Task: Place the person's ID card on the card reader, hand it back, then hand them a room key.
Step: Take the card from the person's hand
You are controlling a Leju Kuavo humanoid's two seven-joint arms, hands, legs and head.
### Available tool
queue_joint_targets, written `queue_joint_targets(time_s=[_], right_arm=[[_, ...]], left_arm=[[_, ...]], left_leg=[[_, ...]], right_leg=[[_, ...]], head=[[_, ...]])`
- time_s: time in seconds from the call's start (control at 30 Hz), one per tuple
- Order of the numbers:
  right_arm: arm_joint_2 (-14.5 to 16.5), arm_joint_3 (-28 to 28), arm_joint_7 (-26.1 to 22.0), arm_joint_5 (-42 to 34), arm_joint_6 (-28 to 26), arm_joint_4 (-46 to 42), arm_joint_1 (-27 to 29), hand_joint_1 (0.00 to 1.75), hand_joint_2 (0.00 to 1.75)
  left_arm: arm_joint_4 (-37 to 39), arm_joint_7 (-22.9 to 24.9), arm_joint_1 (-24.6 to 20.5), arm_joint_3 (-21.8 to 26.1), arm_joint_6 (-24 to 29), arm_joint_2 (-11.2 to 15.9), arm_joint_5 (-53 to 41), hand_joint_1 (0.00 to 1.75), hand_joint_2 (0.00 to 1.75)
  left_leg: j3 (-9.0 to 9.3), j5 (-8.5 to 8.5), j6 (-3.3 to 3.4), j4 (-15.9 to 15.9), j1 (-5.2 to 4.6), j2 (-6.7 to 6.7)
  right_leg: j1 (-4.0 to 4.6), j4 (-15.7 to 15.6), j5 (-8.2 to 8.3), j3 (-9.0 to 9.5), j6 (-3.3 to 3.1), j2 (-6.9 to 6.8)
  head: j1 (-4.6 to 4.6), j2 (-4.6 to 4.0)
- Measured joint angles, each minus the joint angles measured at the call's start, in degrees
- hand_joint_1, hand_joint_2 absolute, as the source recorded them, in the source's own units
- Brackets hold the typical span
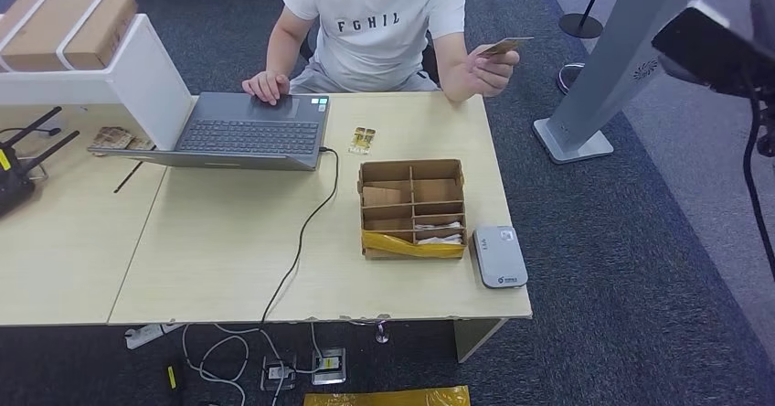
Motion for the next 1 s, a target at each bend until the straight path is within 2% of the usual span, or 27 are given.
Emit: queue_joint_targets(time_s=[0.33, 0.63, 1.0], right_arm=[[2.03, 4.81, -0.41, 3.48, 0.75, -1.46, 4.72, 0.00, 1.75], [3.93, 5.47, -1.74, 8.25, -0.08, -1.44, 7.57, 0.00, 1.75], [5.08, 5.63, -2.02, 8.80, -1.17, -1.29, 9.80, 0.00, 1.75]], left_arm=[[0.00, -0.50, 0.01, -0.08, -0.31, 0.01, -0.84, 0.00, 0.00], [0.00, -0.60, 0.02, -0.17, -0.04, 0.22, -1.45, 0.00, 0.00], [0.00, -0.30, 0.05, -0.38, 0.02, 0.12, -2.04, 0.00, 0.00]], left_leg=[[-0.01, 0.00, 0.00, 0.00, 0.00, 0.01], [-0.01, 0.00, 0.00, 0.00, 0.01, 0.01], [-0.01, 0.00, -0.01, 0.00, 0.00, 0.02]], right_leg=[[0.00, -0.01, 0.00, -0.02, 0.00, 0.02], [0.01, -0.01, 0.00, -0.04, 0.00, 0.03], [0.00, -0.01, 0.00, -0.04, 0.00, 0.04]], head=[[0.01, 0.00], [0.00, 0.00], [-0.01, 0.00]])
